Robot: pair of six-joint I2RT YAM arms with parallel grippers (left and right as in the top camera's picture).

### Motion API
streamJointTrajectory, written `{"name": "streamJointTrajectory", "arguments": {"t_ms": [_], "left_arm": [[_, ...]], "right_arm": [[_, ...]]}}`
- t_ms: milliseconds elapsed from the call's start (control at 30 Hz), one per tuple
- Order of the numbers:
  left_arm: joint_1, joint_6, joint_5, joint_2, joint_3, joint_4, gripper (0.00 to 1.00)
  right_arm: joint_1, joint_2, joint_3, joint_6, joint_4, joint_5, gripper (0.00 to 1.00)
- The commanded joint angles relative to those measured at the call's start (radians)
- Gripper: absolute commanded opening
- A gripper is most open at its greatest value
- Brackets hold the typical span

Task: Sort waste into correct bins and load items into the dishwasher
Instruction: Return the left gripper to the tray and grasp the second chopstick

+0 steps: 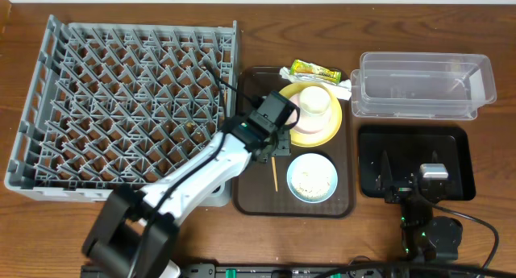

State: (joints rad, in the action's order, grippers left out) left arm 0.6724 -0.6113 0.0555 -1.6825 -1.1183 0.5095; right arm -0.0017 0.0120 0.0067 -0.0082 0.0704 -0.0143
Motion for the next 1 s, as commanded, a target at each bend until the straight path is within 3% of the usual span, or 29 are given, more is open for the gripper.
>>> {"name": "streamJointTrajectory", "arguments": {"t_ms": [0,567,967], "left_arm": [[0.000,-0.044,-0.083,-0.067,0.016,-0.013,0.35],[0.002,-0.064,-0.083,-0.192,0.016,-0.041,0.34],[0.036,-0.064,-0.103,-0.194,0.023,-0.100,0.25]], "right_arm": [[-0.001,-0.005,-0.002,0.007,0.004,0.004,0.99],[-0.001,-0.005,-0.002,0.007,0.004,0.004,0.99],[-0.001,-0.005,-0.002,0.007,0.004,0.004,0.99]]}}
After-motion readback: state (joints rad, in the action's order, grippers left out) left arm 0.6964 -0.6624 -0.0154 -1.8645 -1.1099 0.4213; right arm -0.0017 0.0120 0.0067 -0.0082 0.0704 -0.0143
